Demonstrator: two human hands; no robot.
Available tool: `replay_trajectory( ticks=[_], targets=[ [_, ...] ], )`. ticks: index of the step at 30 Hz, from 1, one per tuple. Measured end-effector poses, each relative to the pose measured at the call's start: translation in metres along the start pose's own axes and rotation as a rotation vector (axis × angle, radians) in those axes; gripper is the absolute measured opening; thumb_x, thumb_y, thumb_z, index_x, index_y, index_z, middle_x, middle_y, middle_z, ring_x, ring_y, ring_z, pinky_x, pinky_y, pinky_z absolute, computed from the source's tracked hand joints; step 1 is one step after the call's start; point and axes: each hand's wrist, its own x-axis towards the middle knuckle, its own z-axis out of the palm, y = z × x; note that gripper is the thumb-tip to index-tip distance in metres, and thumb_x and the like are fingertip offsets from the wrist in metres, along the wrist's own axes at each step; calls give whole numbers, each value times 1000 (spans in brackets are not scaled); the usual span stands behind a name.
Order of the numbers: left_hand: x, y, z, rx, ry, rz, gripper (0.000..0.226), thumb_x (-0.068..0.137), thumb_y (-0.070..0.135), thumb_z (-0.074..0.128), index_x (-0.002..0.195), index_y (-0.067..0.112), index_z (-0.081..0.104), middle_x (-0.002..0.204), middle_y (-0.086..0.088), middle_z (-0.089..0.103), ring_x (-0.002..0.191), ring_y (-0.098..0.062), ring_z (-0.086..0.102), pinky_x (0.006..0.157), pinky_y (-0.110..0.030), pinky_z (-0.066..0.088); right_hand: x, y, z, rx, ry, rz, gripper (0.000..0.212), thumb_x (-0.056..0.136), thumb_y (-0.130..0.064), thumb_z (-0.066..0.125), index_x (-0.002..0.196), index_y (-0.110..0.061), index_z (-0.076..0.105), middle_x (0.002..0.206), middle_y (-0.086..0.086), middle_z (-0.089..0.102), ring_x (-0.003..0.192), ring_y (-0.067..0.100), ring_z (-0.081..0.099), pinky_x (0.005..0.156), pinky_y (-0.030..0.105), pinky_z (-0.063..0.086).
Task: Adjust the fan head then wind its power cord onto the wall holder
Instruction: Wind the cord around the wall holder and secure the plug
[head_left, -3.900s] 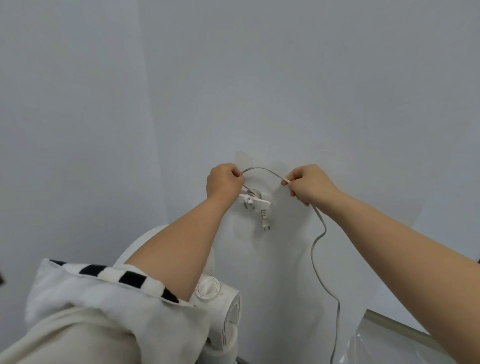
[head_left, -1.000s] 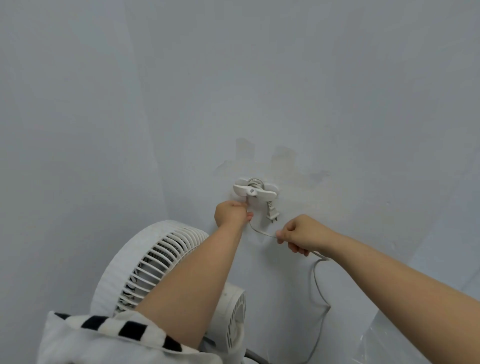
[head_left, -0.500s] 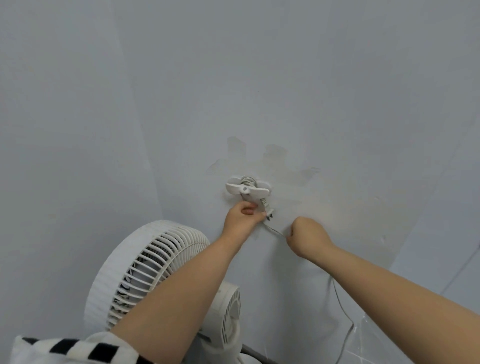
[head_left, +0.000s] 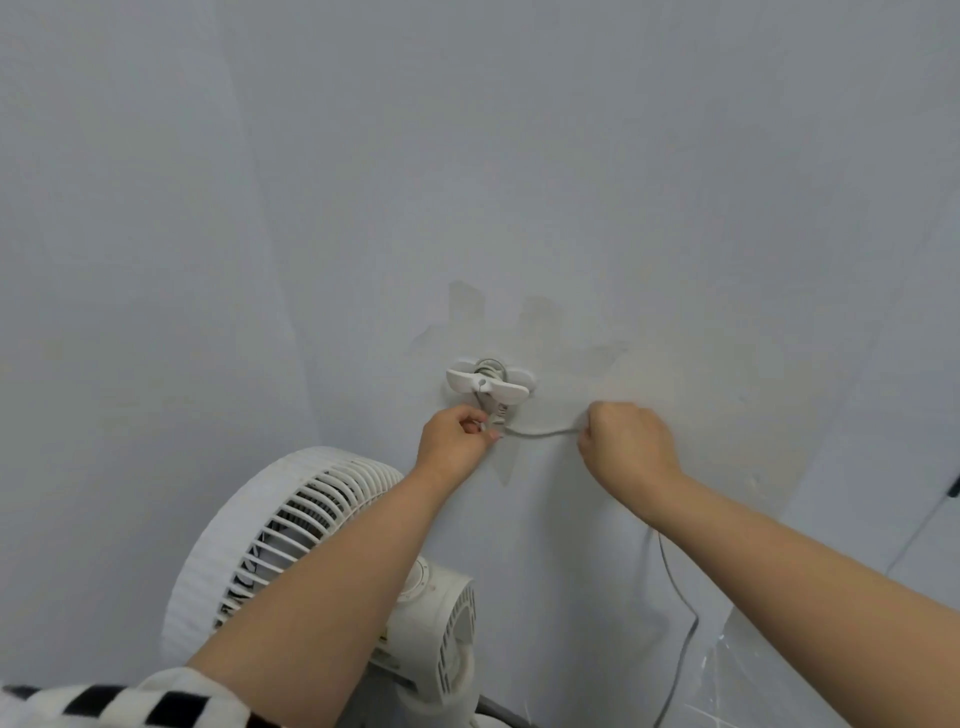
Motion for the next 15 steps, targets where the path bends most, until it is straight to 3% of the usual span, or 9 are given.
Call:
replay_trajectory(
  ticks=[4, 6, 11, 15],
  targets=[
    [2, -1, -4, 32, -3, 8, 20, 78, 13, 72, 97, 10, 67, 66, 7, 50, 70, -13, 49, 58, -10, 36, 10, -1, -23, -35, 197, -70, 16, 93, -10, 39, 95, -3, 53, 99, 20, 66, 91, 39, 61, 62, 33, 26],
    [2, 1, -3, 36, 10, 7, 20, 78, 13, 72, 97, 10, 67, 66, 7, 50, 73, -15, 50, 66, -20, 38, 18, 1, -32, -10, 301, -92, 13, 92, -7, 40, 92, -2, 53, 91, 21, 65, 81, 40, 61, 59, 34, 25],
    [-1, 1, -2, 3, 58, 9, 18, 75, 19, 75, 87, 14, 63, 73, 4, 54, 75, -16, 53, 74, -25, 42, 30, 3, -50, 107, 466, -147, 16, 93, -8, 45, 84, 3, 53, 73, 23, 61, 60, 41, 56, 54, 34, 25],
    [-9, 4, -8, 1, 203, 89, 27, 74, 24, 75, 66, 17, 50, 68, 6, 50, 64, -10, 48, 64, -23, 38, 30, -2, -52, 160, 521, -180, 16, 89, -6, 50, 77, 4, 52, 62, 22, 58, 49, 41, 52, 50, 32, 26]
  ],
)
